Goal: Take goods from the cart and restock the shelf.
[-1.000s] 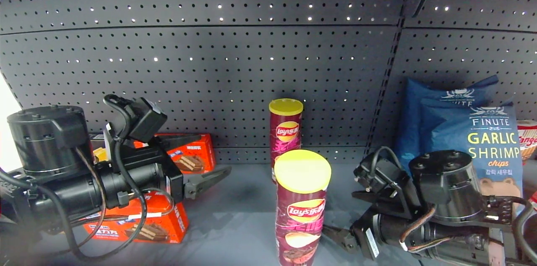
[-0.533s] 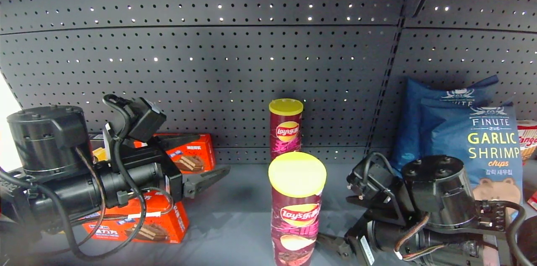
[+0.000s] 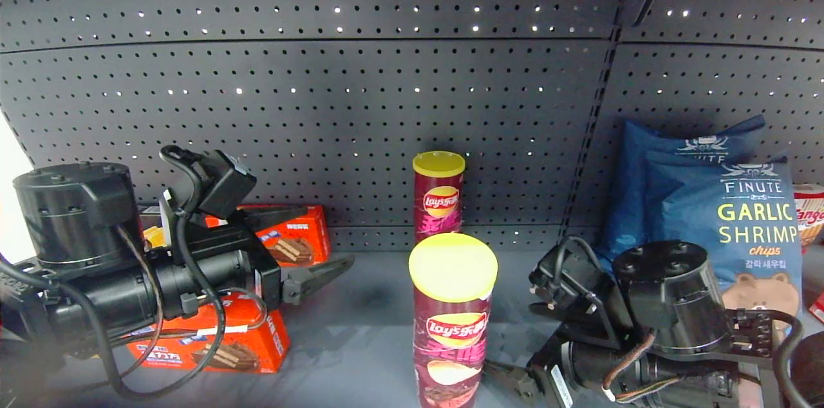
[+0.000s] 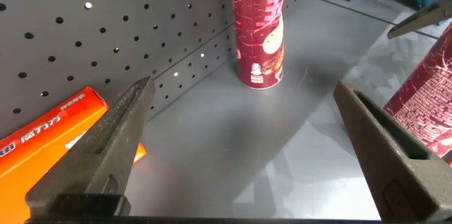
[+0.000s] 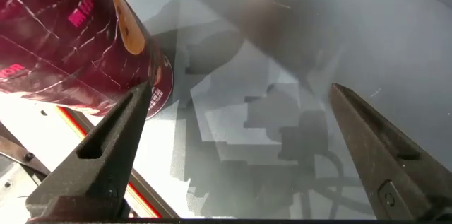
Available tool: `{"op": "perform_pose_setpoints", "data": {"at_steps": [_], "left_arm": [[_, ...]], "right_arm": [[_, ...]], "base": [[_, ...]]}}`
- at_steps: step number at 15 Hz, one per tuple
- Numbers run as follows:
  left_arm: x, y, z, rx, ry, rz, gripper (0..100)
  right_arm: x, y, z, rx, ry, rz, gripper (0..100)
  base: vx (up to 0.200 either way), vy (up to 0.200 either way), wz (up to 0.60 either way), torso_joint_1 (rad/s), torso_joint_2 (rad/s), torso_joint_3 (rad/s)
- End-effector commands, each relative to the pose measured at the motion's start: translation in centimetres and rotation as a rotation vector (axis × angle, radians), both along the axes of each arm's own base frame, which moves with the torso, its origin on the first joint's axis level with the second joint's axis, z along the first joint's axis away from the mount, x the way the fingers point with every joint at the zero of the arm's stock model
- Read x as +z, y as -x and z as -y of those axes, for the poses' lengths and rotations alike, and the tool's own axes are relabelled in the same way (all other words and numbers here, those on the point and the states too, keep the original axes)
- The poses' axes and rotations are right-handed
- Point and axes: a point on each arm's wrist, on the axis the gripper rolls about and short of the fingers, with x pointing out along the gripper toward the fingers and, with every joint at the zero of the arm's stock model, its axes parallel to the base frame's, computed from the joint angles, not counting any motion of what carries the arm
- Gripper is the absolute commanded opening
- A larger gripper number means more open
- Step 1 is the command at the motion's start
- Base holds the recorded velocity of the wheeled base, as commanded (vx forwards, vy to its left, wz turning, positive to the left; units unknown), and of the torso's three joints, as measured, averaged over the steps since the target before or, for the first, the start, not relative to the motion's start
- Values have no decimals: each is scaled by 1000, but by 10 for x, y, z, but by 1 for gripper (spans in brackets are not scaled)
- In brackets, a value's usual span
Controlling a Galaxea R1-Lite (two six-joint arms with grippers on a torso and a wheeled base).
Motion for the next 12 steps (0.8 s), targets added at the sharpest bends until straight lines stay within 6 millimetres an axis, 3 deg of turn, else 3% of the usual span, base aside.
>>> {"op": "perform_pose_setpoints", "data": {"at_steps": [1,12], "left_arm": [[-1,-1,0,-1,-1,-4,100],[-1,0,0,-1,0,-2,100]], "right_arm": [[1,0,0,0,-2,2,100],[-1,0,-1,5,1,-1,100]], "base": [[0,0,0,0,0,0],[0,0,0,0,0,0]]}}
